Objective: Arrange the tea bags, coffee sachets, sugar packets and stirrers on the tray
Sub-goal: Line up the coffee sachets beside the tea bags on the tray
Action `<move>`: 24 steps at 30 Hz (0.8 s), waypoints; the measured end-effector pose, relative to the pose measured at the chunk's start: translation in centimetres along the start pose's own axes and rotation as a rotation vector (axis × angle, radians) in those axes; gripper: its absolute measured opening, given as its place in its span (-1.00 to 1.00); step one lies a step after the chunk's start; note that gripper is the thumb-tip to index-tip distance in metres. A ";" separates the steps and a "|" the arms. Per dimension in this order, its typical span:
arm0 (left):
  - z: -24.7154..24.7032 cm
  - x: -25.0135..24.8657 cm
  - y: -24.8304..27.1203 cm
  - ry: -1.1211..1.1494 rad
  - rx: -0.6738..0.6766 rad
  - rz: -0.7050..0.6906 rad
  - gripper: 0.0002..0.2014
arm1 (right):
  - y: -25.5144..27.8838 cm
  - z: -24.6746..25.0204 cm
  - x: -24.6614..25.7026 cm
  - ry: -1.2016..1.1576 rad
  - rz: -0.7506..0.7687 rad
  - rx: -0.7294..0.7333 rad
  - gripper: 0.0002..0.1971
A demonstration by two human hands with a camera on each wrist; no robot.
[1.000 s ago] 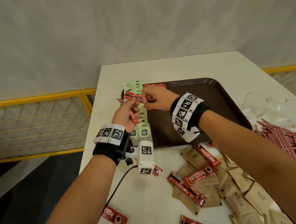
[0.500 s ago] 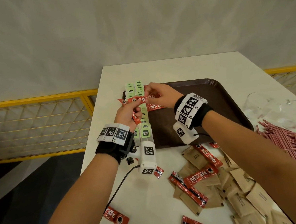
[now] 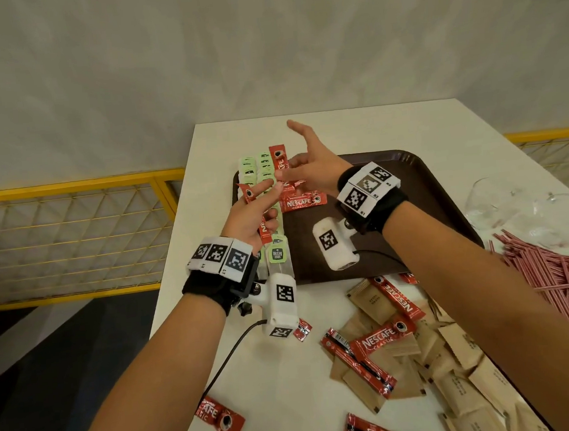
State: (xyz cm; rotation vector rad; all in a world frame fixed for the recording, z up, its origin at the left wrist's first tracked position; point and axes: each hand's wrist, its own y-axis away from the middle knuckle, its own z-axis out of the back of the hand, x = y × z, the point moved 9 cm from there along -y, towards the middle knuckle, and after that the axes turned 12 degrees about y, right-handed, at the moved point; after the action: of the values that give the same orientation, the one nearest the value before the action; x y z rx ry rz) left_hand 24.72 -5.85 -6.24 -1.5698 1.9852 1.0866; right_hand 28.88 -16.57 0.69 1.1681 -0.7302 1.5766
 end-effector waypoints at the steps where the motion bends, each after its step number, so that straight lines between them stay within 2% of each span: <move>1: 0.0 -0.1 0.1 -0.010 -0.006 0.004 -0.74 | 0.1 -0.3 -0.1 -0.058 -0.021 0.016 -0.14; 3: -0.1 -0.4 0.3 -0.037 -0.021 0.003 -0.87 | 0.4 -0.6 -0.5 -0.136 -0.059 0.022 -0.26; 6: -0.3 -1.0 0.6 -0.118 -0.049 -0.031 -0.87 | 0.6 -0.6 -1.2 -0.235 -0.087 -0.003 -0.57; 8: -0.1 -1.4 0.6 -0.136 -0.093 -0.067 -0.88 | 0.4 -0.3 -1.8 -0.254 -0.107 -0.005 -0.70; 9: 0.0 -1.5 0.6 -0.134 -0.116 -0.077 -0.88 | 0.3 0.0 -2.0 -0.206 -0.107 -0.009 -0.76; 11: 0.5 -1.7 0.4 -0.143 -0.154 -0.085 -0.87 | -0.1 1.2 -2.4 0.071 -0.078 -0.057 -0.83; 13: 1.1 -1.9 0.3 -0.186 -0.178 -0.079 -0.84 | -0.1 2.4 -1.5 0.425 0.022 -0.109 -0.87; 14: 1.2 -1.9 0.2 -0.208 -0.182 -0.071 -0.83 | 0.0 2.2 -0.8 0.555 0.094 -0.083 -0.84; 16: 1.3 -1.7 0.2 -0.236 -0.177 -0.055 -0.80 | 0.3 0.7 -0.2 0.702 0.172 0.067 -0.75; 18: 1.1 -1.5 0.2 -0.241 -0.163 -0.058 -0.79 | 0.4 -0.4 -0.3 0.740 0.144 0.176 -0.73; 20: 0.7 -1.4 0.4 -0.216 -0.141 -0.074 -0.81 | 0.1 -0.3 -0.7 0.731 0.094 0.211 -0.77; 24: 1.0 -1.4 0.6 -0.116 -0.155 -0.096 -0.90 | -0.7 1.7 -2.0 0.679 0.015 0.163 -0.85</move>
State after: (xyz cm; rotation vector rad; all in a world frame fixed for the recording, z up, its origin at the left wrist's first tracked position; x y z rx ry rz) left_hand 24.46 -4.15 -5.64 -1.6214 1.7682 1.2888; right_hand 30.16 -18.53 -0.62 0.6571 -0.1644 1.9146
